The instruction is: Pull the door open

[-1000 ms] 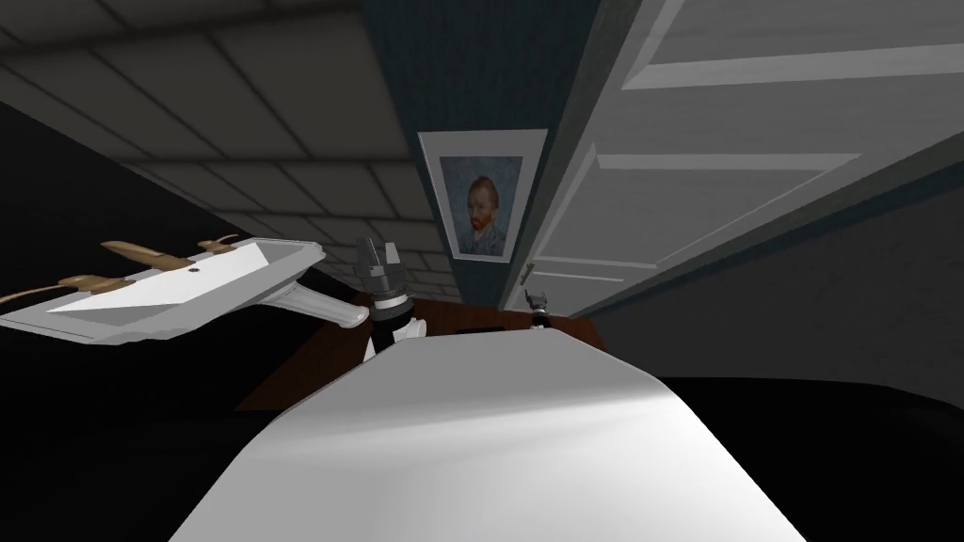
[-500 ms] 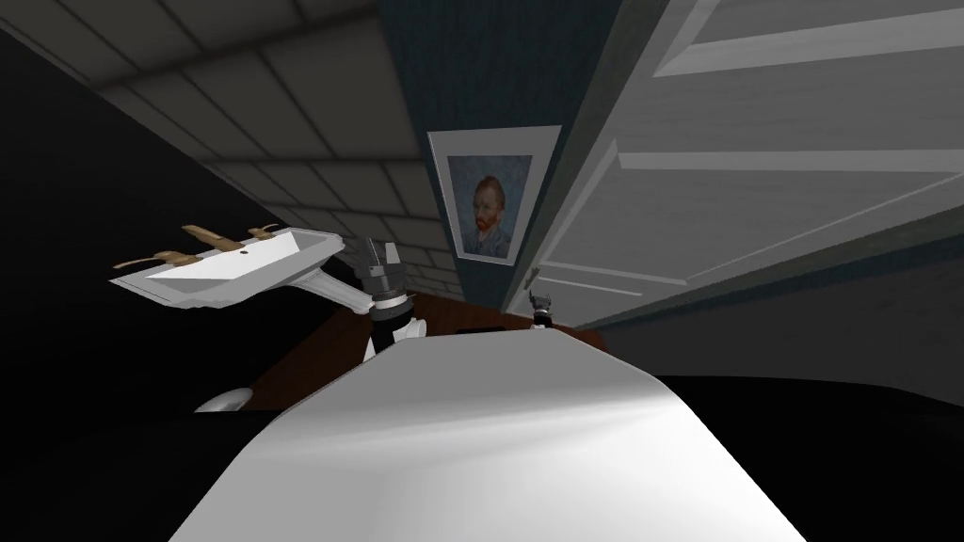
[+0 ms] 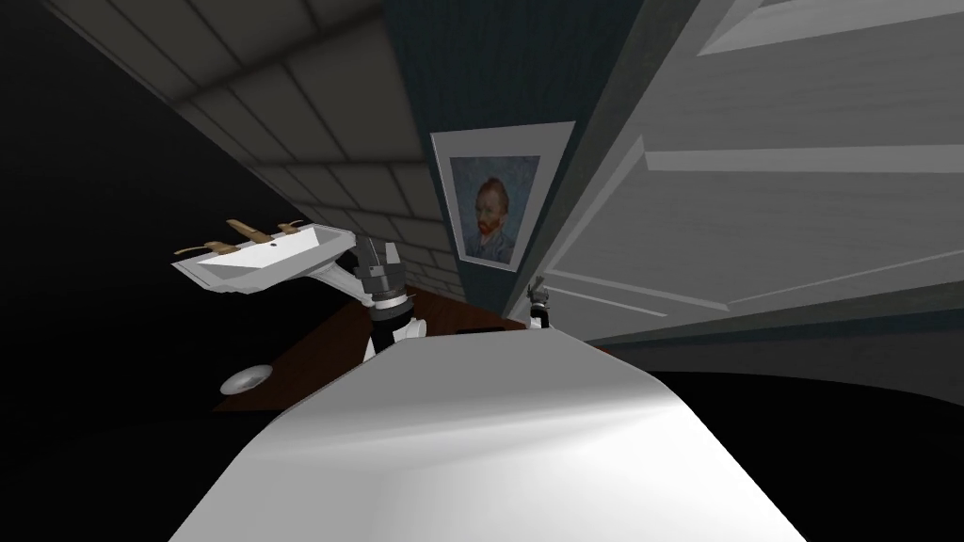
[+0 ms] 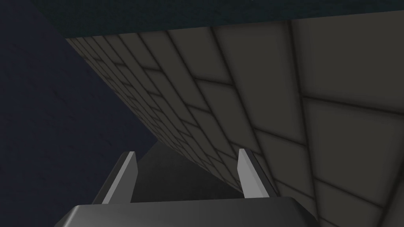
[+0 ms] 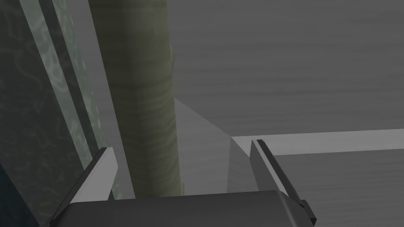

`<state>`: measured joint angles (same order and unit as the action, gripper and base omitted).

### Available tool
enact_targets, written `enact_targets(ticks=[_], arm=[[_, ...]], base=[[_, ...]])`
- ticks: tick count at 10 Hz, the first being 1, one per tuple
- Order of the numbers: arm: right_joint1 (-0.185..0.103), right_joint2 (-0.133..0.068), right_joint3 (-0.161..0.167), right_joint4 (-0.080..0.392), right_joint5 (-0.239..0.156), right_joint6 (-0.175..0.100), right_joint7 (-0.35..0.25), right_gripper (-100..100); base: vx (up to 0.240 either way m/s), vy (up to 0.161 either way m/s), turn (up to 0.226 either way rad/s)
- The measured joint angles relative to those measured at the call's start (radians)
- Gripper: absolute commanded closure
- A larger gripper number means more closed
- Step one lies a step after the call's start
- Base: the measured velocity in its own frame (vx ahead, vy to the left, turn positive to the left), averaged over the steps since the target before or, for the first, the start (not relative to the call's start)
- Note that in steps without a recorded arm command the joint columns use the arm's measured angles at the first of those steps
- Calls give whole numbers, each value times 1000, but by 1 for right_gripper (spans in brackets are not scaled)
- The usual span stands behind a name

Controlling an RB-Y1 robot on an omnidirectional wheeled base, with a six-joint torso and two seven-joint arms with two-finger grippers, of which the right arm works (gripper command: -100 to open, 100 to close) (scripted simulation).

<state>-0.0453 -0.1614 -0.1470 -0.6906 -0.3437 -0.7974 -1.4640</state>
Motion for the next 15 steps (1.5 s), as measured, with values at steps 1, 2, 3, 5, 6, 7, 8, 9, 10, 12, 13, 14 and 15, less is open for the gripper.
enact_targets(ticks=[1, 2, 3, 5, 6, 7, 8, 9, 10, 12, 13, 14, 15], arm=[[0, 1, 1, -2, 1, 2, 0, 100], [-2, 5, 4, -3, 2, 5, 0, 100], [-2, 3, 3, -3, 1, 6, 0, 100], [-2, 4, 3, -3, 1, 6, 0, 100], [-2, 4, 3, -3, 1, 6, 1, 100], [0, -2, 4, 8, 2, -1, -4, 100], [-4, -6, 5, 27, 3, -8, -9, 100], [17, -1, 4, 2, 2, 7, -5, 100], [9, -10, 5, 31, 3, -1, -11, 100], [25, -17, 9, 49, 5, -20, -28, 100], [35, -15, 9, 33, 5, -7, -25, 100], [42, -22, 10, 21, 6, 0, -29, 100], [49, -35, 15, 18, 9, -5, -42, 100]], base=[[-16, 23, 52], [-5, 11, -25], [0, 0, 0], [0, 0, 0], [-100, 16, 18], [-134, 31, 2], [-85, 36, -10], [-127, 64, 29], [-119, 75, 22], [-46, 21, -19], [-68, 12, 91], [-145, 47, 111], [-190, 15, 90]])
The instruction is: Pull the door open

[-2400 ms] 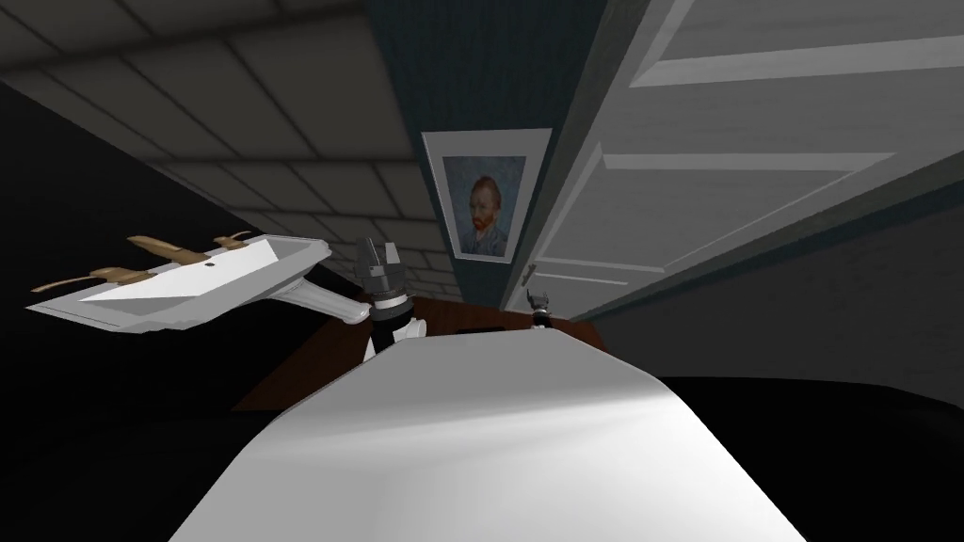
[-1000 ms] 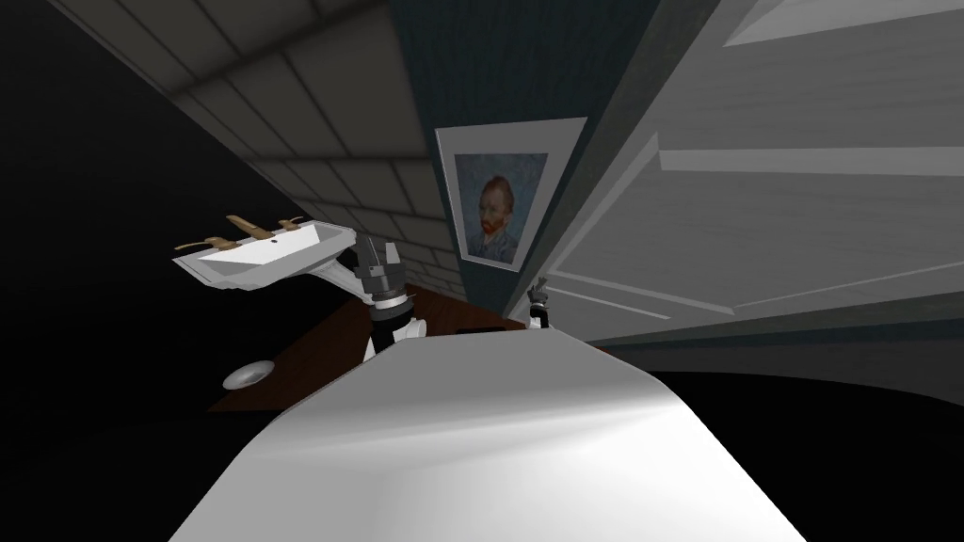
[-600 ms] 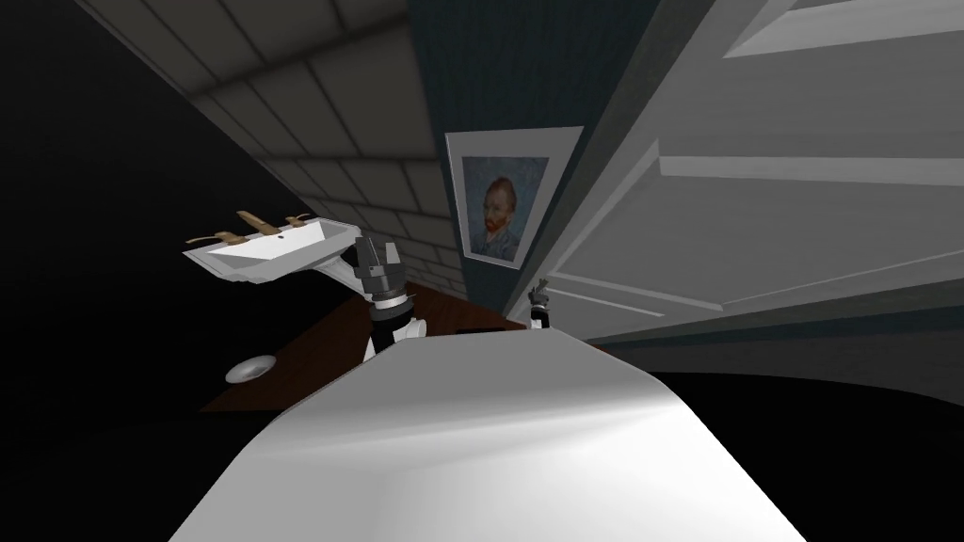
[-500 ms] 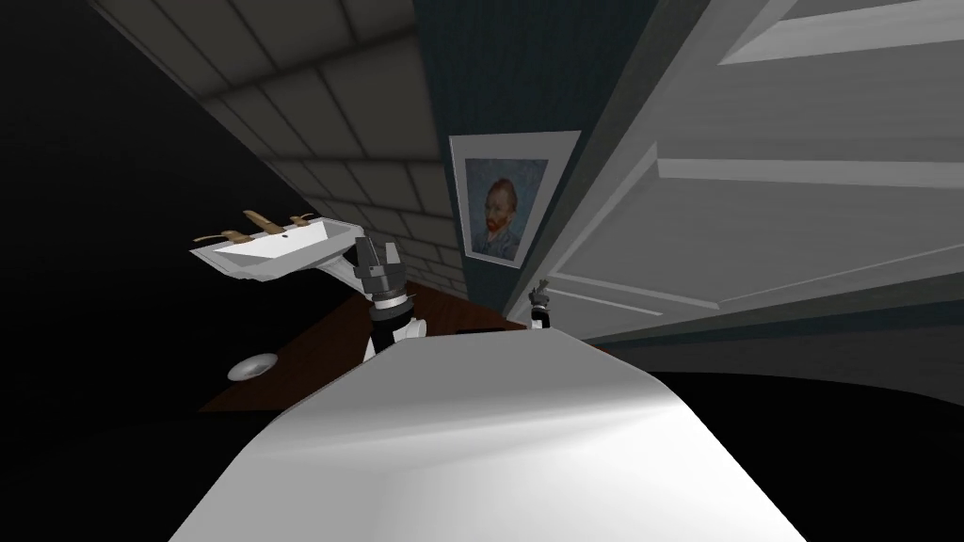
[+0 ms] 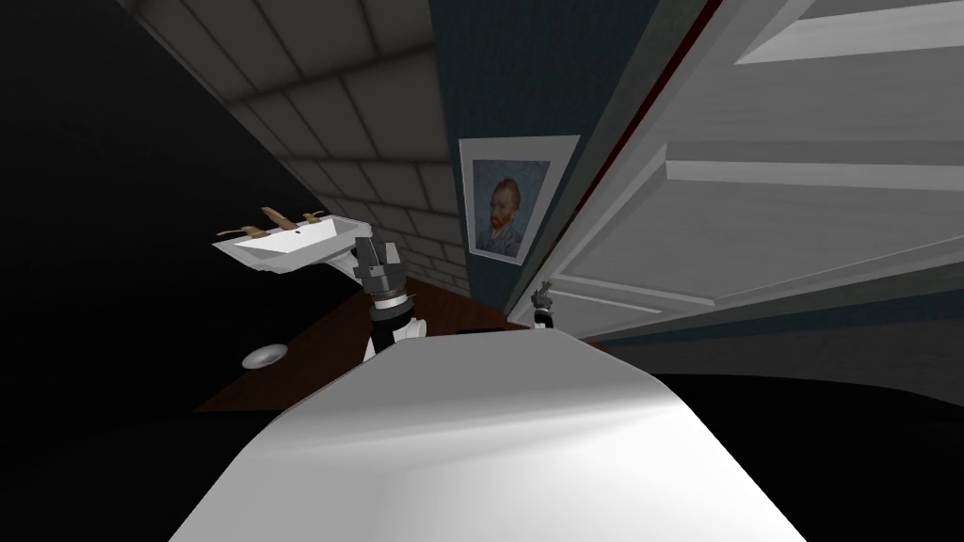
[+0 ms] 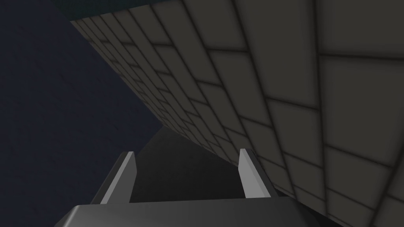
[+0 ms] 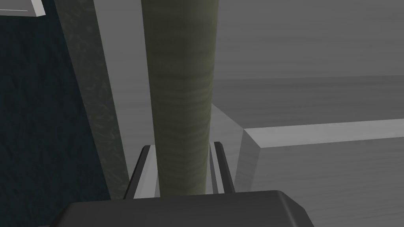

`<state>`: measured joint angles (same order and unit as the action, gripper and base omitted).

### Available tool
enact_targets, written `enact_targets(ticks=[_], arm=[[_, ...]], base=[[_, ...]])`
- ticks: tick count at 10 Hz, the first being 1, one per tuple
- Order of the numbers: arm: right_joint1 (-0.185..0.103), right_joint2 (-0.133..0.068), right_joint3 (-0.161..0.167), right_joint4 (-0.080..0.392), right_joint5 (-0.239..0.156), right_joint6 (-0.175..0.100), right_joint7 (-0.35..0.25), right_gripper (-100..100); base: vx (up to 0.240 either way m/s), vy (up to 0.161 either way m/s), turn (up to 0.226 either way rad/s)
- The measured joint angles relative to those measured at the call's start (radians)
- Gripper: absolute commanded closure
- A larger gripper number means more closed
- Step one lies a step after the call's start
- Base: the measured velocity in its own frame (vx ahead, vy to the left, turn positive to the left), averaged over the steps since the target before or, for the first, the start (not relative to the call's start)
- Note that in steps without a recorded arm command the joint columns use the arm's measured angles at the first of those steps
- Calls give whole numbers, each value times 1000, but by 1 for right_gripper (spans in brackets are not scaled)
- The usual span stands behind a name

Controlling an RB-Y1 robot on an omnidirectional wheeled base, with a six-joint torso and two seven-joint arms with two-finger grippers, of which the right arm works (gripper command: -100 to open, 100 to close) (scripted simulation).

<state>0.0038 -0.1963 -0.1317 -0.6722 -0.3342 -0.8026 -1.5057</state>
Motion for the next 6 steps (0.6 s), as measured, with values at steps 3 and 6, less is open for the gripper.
enact_targets(ticks=[3, 6], arm=[[14, -30, 25, -15, 13, 2, -46, 100], [2, -50, 62, -22, 31, -2, -96, 100]], base=[[-198, 2, 128], [-151, -69, 126]])
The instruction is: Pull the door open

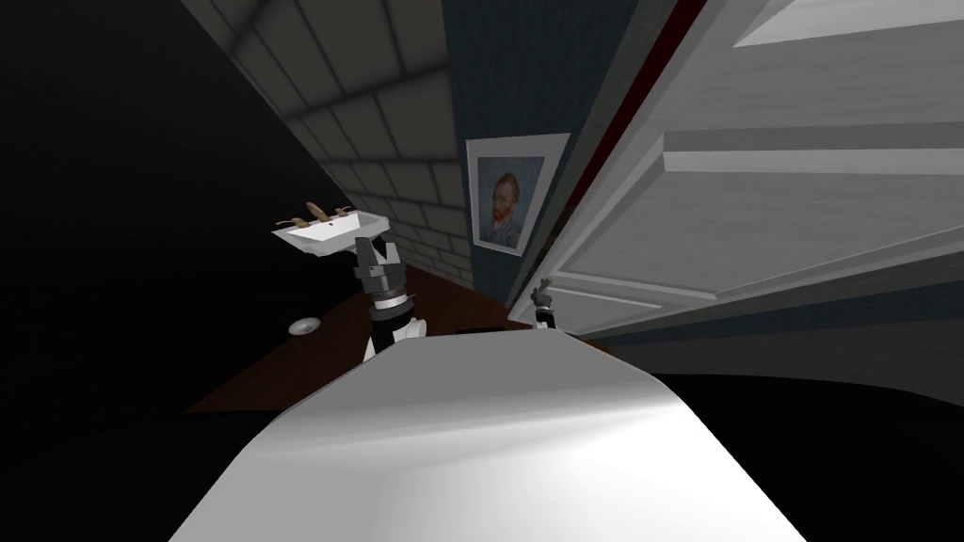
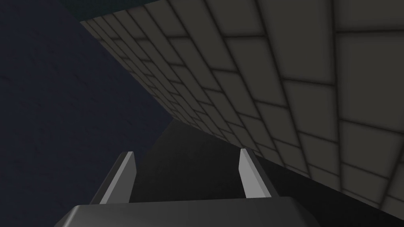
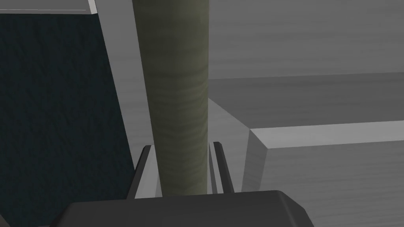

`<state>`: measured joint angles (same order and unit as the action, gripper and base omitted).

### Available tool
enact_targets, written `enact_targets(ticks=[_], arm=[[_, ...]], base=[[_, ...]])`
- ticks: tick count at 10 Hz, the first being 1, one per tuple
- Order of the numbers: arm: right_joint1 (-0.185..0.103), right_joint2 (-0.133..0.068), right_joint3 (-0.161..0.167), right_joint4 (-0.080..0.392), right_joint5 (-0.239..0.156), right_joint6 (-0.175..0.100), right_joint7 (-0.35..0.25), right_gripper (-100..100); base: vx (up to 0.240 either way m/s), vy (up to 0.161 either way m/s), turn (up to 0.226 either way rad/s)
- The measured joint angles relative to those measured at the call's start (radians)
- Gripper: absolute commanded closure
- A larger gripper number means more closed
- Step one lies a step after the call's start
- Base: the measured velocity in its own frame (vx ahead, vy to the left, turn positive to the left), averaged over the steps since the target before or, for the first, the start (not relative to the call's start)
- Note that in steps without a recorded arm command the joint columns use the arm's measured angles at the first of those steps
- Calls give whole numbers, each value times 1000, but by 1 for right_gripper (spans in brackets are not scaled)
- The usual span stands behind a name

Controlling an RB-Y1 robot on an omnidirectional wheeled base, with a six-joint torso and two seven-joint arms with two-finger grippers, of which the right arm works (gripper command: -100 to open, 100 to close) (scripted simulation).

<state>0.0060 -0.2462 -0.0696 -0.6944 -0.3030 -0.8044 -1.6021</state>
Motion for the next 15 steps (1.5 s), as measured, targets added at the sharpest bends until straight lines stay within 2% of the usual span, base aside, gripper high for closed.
enact_targets(ticks=[1, 10, 12, 15], arm=[[-2, 1, 4, 1, 2, -3, -4, 100], [33, -63, 104, -35, 66, -38, -121, 100], [42, -66, 117, -42, 74, -36, -132, 100], [59, -95, 143, -46, 93, -66, -169, 100]], base=[[-143, -35, 92], [-206, -36, 78], [-107, -18, 69], [-233, -28, 89]])
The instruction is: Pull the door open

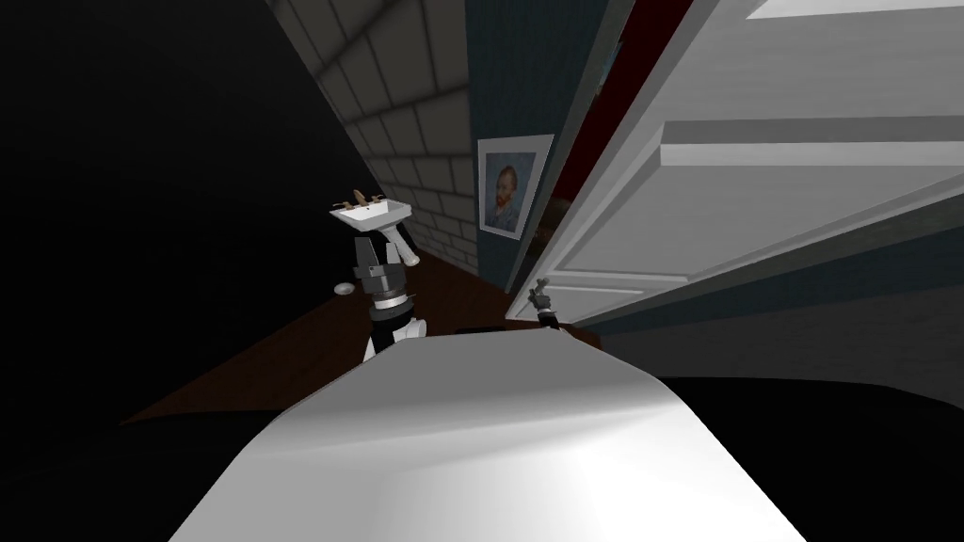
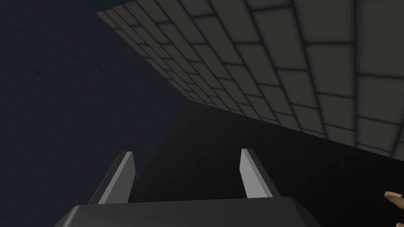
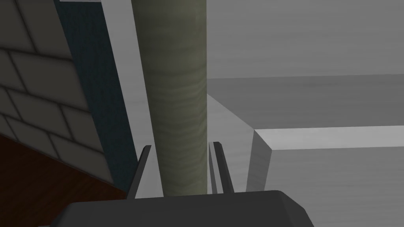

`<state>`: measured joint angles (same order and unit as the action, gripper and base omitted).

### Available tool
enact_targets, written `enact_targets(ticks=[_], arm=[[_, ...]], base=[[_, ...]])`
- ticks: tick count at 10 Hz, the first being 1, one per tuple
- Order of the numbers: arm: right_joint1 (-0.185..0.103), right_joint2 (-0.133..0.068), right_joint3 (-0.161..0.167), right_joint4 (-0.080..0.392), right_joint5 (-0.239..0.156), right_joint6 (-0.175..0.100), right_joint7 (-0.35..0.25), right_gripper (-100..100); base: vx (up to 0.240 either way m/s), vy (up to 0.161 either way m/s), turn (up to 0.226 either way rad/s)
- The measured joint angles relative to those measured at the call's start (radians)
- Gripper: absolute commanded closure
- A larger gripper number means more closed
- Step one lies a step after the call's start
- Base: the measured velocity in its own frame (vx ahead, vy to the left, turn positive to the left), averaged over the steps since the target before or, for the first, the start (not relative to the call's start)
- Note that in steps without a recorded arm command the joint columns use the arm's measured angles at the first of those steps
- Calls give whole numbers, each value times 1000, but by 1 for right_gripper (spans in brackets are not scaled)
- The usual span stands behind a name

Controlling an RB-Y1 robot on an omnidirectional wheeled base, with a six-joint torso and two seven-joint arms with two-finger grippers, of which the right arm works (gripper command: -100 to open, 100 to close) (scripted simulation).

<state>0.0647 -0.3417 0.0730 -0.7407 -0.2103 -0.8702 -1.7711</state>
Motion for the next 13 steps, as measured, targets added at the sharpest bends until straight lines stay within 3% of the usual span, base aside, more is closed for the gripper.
enact_targets(ticks=[4, 6, 10, 13], arm=[[41, -39, 48, -20, 32, -36, -59, 100], [49, -48, 57, -13, 39, -46, -70, 100], [80, -82, 83, -3, 61, -117, -113, 100], [105, -106, 101, -7, 76, -150, -142, 100]], base=[[-206, -65, 84], [-185, -59, 140], [-215, -58, 126], [-170, -50, 75]])
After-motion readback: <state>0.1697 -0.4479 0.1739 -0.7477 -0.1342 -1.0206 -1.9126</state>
